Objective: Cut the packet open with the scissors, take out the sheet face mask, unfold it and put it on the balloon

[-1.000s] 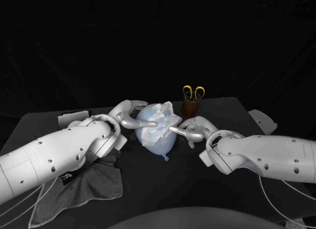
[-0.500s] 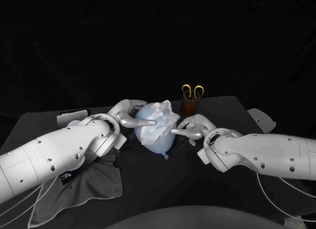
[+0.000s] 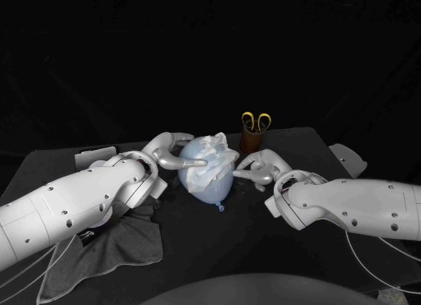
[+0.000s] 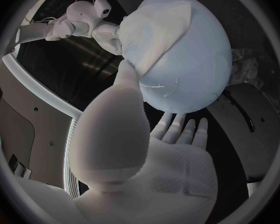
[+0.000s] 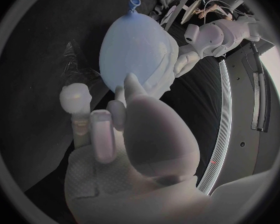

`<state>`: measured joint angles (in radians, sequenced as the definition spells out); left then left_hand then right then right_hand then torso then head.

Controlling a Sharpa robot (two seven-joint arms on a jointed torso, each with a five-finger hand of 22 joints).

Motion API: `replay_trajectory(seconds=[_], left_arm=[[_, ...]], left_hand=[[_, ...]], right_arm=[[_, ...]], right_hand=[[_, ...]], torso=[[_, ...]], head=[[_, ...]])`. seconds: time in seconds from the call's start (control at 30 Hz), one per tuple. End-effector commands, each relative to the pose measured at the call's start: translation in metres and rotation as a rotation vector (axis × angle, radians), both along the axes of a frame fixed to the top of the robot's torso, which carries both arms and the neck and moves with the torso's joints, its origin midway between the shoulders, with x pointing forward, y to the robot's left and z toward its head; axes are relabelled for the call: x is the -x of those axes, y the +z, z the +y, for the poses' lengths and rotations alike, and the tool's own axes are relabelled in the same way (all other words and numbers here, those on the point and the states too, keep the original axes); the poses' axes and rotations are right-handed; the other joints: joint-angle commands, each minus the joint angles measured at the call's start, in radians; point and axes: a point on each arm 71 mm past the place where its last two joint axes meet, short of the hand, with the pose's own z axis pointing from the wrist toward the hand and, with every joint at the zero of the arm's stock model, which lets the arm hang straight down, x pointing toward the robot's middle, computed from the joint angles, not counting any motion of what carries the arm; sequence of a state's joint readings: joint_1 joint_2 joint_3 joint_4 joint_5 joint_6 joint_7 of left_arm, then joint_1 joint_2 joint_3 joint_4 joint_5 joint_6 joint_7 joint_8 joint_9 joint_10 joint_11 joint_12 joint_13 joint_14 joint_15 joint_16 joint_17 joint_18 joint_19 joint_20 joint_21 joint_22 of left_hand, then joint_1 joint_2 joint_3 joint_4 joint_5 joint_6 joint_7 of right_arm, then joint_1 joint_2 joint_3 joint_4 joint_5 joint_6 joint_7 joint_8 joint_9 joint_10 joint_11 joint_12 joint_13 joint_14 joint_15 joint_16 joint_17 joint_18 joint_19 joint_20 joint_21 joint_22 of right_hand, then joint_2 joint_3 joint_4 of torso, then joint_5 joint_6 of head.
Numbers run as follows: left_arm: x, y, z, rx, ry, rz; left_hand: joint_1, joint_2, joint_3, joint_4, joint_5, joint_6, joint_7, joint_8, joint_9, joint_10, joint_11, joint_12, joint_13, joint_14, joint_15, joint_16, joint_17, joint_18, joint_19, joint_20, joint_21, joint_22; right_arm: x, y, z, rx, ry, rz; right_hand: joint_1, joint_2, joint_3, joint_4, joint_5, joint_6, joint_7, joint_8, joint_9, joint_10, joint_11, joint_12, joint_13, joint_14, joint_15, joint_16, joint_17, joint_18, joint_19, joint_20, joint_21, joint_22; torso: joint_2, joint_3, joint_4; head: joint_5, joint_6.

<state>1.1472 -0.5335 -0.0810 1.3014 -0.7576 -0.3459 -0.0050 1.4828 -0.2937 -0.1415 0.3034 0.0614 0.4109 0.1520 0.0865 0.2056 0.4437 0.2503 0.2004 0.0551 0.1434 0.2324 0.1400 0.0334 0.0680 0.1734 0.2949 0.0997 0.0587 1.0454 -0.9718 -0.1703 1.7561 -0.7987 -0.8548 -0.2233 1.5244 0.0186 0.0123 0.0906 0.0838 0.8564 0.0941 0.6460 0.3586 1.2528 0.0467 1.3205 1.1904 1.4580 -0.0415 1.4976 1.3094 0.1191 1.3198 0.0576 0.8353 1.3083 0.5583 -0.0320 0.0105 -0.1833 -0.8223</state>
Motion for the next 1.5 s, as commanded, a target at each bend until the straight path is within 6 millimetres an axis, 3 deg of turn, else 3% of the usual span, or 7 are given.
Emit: replay_trajectory(seconds=[0.03, 0.2, 0.27, 0.33, 0.7, 0.9, 1.5], left_arm=[[0.001, -0.001, -0.001, 0.004, -0.011, 0.017], [0.000, -0.001, 0.001, 0.003, -0.005, 0.018], [-0.001, -0.001, 0.002, 0.002, -0.004, 0.018], [-0.001, -0.001, 0.002, 0.002, -0.002, 0.019], [-0.001, -0.002, 0.002, 0.005, 0.001, 0.027], [-0.002, -0.003, 0.003, 0.005, 0.008, 0.032], [-0.003, -0.003, 0.006, 0.012, 0.019, 0.045]], left_hand=[[0.009, -0.002, 0.005, -0.001, 0.001, 0.007, 0.131, 0.006, 0.002, 0.007, -0.003, 0.005, 0.001, 0.007, 0.003, 0.004, 0.001, -0.007, -0.009, 0.000, -0.005, -0.001], [0.010, -0.001, 0.007, -0.001, 0.001, 0.007, 0.131, 0.007, 0.002, 0.009, -0.003, 0.004, 0.001, 0.008, 0.003, 0.003, 0.002, -0.007, -0.009, 0.000, -0.005, -0.001], [0.010, -0.001, 0.007, -0.001, 0.001, 0.007, 0.131, 0.007, 0.002, 0.009, -0.003, 0.004, 0.001, 0.008, 0.003, 0.003, 0.002, -0.007, -0.009, 0.000, -0.005, -0.001], [0.010, -0.001, 0.007, -0.001, 0.001, 0.007, 0.131, 0.007, 0.002, 0.009, -0.003, 0.004, 0.001, 0.008, 0.003, 0.003, 0.002, -0.007, -0.009, 0.000, -0.005, -0.001], [0.011, 0.000, 0.008, -0.001, 0.001, 0.007, 0.131, 0.007, 0.001, 0.009, -0.003, 0.004, 0.001, 0.008, 0.003, 0.003, 0.002, -0.007, -0.010, 0.000, -0.005, -0.002], [0.012, 0.000, 0.009, -0.001, 0.001, 0.007, 0.131, 0.007, 0.002, 0.010, -0.003, 0.004, 0.001, 0.009, 0.003, 0.004, 0.002, -0.007, -0.011, 0.000, -0.006, -0.002], [0.013, 0.001, 0.011, -0.001, 0.001, 0.007, 0.131, 0.007, 0.001, 0.011, -0.003, 0.003, 0.001, 0.010, 0.003, 0.003, 0.002, -0.007, -0.012, -0.001, -0.007, -0.003]], right_arm=[[0.003, 0.007, 0.001, -0.039, 0.028, -0.058], [0.012, 0.015, 0.000, -0.089, 0.054, -0.097], [0.015, 0.018, 0.001, -0.099, 0.063, -0.111], [0.018, 0.020, 0.003, -0.110, 0.074, -0.123], [0.017, 0.016, 0.011, -0.106, 0.094, -0.094], [0.015, 0.012, 0.009, -0.073, 0.069, -0.060], [0.017, 0.011, 0.010, -0.049, 0.034, -0.052]], right_hand=[[0.054, 0.042, 0.045, -0.002, 0.011, 0.004, 0.008, -0.013, -0.017, 0.032, -0.022, -0.003, 0.001, 0.062, 0.001, 0.005, 0.069, 0.007, -0.006, 0.008, 0.008, 0.033], [-0.046, -0.028, 0.104, 0.032, 0.051, -0.034, 0.035, -0.089, -0.070, 0.061, 0.002, 0.027, 0.039, 0.073, 0.022, 0.021, 0.109, -0.001, 0.008, 0.025, 0.056, 0.054], [-0.061, -0.041, 0.112, 0.039, 0.052, -0.032, 0.038, -0.105, -0.079, 0.073, 0.005, 0.037, 0.053, 0.077, 0.024, 0.026, 0.122, -0.003, 0.014, 0.028, 0.072, 0.060], [-0.087, -0.064, 0.122, 0.052, 0.051, -0.040, 0.049, -0.143, -0.100, 0.092, 0.014, 0.054, 0.076, 0.083, 0.032, 0.036, 0.147, -0.006, 0.023, 0.034, 0.094, 0.069], [-0.134, -0.115, 0.142, 0.071, 0.044, -0.044, 0.069, -0.235, -0.138, 0.094, 0.033, 0.057, 0.083, 0.084, 0.048, 0.040, 0.156, -0.006, 0.020, 0.050, 0.098, 0.075], [-0.166, -0.128, 0.122, 0.090, 0.045, -0.043, 0.071, -0.252, -0.141, 0.087, 0.036, 0.052, 0.077, 0.083, 0.052, 0.040, 0.155, -0.004, 0.017, 0.055, 0.096, 0.075], [-0.195, -0.132, 0.081, 0.130, 0.035, 0.009, 0.055, -0.241, -0.128, 0.097, 0.023, 0.057, 0.087, 0.086, 0.041, 0.042, 0.163, -0.004, 0.021, 0.048, 0.103, 0.078]], torso=[[0.000, -0.0004, -0.0001], [-0.001, -0.0004, -0.0007], [-0.001, -0.0003, -0.0011], [-0.001, 0.0000, -0.0008], [0.002, -0.0004, 0.0021], [0.000, -0.0008, 0.0012], [0.001, 0.0004, 0.0003]], head=[[-0.001, 0.002], [-0.002, 0.002], [-0.002, 0.003], [-0.003, 0.003], [-0.011, 0.005], [-0.007, 0.003], [-0.005, 0.008]])
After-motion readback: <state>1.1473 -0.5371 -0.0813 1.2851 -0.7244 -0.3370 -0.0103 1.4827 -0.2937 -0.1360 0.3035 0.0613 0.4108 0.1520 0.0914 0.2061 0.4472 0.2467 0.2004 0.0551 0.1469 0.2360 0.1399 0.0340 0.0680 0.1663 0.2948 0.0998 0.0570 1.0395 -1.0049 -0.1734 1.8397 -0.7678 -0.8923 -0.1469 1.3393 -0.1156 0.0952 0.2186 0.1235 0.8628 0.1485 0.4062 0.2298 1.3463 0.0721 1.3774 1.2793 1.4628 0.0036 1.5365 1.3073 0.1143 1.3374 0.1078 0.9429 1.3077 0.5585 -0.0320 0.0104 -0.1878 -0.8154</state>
